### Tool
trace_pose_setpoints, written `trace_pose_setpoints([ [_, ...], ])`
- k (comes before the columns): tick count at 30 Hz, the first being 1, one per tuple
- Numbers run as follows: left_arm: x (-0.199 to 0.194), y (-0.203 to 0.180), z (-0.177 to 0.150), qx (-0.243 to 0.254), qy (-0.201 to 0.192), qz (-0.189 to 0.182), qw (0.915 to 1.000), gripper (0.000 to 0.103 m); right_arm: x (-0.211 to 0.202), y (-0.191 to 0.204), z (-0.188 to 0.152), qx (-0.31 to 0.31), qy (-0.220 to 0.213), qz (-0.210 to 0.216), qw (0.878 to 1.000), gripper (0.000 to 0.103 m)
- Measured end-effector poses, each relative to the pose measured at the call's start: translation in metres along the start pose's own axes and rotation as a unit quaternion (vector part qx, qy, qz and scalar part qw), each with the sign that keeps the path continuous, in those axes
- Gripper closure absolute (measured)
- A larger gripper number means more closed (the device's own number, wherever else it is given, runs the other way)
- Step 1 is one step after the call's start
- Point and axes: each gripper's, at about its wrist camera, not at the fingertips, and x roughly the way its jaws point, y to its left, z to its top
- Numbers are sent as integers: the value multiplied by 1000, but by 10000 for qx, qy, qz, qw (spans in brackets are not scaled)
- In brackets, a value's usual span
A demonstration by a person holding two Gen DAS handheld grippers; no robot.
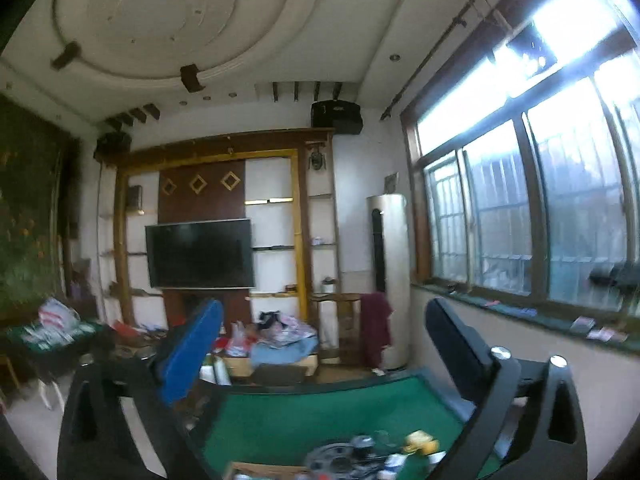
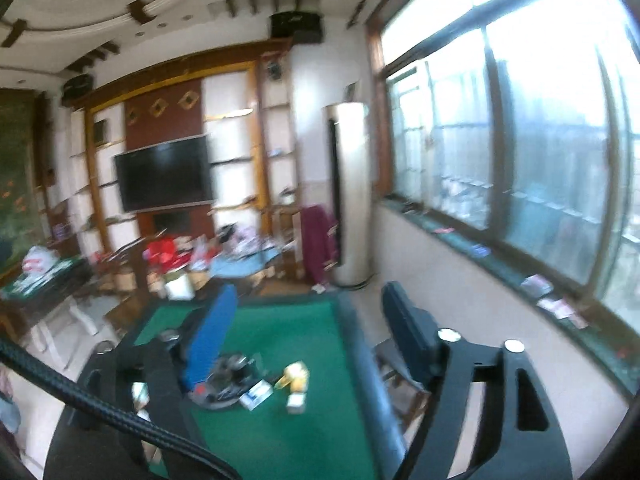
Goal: Organize objects
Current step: 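Withdraw both tools from the tray back over the table, then grasp the blue-and-white medicine box with the left tool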
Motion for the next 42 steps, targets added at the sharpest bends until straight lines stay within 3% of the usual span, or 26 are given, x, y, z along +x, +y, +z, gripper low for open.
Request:
trace_pose_setpoints([
  [5,42,19,-64,-169,510,-132,9985,2,43,8,-29,207,497,339,9980,18],
  [7,63,17,-97,-285,875,-285,9953,2,73,15,-57,257,862,501,9947,18],
  [9,88,15,-148,-540,1455,-434,9869,2,107,25,-93,179,1248,692,9896,19],
  [11,105,2,-192,-652,1857,-552,9789,2,136,36,-127,46,1455,805,9861,19],
  [14,126,-28,-250,-553,2237,-405,9722,2,176,47,-182,-189,1622,863,9828,19],
  [18,138,-58,-296,-437,2610,-338,9638,2,244,47,-240,-100,2165,741,9734,19],
  [24,148,-74,-327,-261,2872,-71,9575,2,308,1,-287,728,2782,508,9564,19],
  [28,165,-85,-341,50,3124,37,9499,2,326,-23,-301,1110,2692,212,9564,19],
  [35,182,-107,-355,524,3344,133,9409,2,361,-51,-316,1702,2590,123,9507,19],
  [42,197,-136,-370,847,3560,98,9306,2,366,-67,-319,1546,2208,-58,9630,19],
])
